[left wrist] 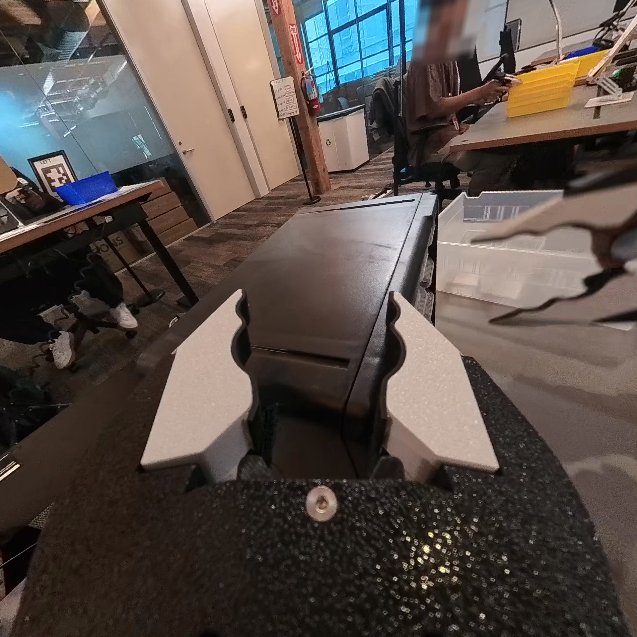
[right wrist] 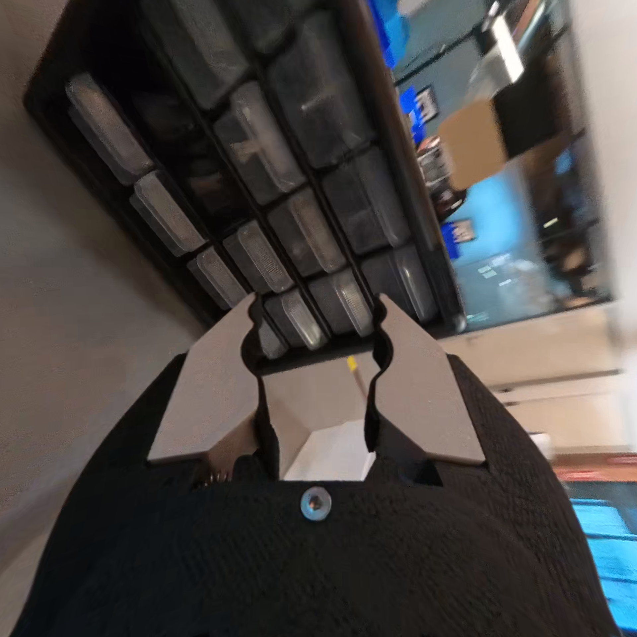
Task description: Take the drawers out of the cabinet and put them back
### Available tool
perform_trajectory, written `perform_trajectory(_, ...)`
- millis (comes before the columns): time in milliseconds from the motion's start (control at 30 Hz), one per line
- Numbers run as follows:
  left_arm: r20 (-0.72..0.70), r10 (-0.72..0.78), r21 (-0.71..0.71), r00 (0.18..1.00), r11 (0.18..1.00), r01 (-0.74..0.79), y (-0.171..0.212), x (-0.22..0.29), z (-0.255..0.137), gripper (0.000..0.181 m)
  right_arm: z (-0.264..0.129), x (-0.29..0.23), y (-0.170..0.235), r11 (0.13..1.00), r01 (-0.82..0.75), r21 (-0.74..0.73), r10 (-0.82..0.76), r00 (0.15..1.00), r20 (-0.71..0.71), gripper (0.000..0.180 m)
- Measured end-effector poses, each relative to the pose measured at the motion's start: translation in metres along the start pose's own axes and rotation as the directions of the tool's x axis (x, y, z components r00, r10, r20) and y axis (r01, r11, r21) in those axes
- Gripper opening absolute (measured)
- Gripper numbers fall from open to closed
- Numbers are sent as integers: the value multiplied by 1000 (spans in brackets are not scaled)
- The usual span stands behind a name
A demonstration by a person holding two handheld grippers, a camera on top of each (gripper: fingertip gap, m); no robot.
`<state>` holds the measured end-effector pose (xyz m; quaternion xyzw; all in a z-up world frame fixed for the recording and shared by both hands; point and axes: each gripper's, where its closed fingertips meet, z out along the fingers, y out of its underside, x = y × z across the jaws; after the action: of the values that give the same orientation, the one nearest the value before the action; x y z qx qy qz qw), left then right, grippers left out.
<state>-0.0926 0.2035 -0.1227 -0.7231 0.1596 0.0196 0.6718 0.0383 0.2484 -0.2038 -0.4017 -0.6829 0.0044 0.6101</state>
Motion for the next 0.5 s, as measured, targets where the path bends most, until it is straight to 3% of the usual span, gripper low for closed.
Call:
perform_trajectory(100,0,0,-1,1000,1000,0,0,0,0,78,22,-21,-5,957,291,-13,-289,945,-153,46)
perform_trajectory(200,-1,1,-1,1000,1000,-1,0,0,0,78,40,-37,-1,889,455,-46,-455,870,-188,37)
perform_trajectory(333,-3,1,0,1000,1000,-1,0,0,0,78,57,-48,11,860,502,-97,-511,846,-152,36)
perform_trajectory(500,-11,0,3,1000,1000,0,0,1,0,79,61,-40,4,842,527,-116,-538,804,-253,26)
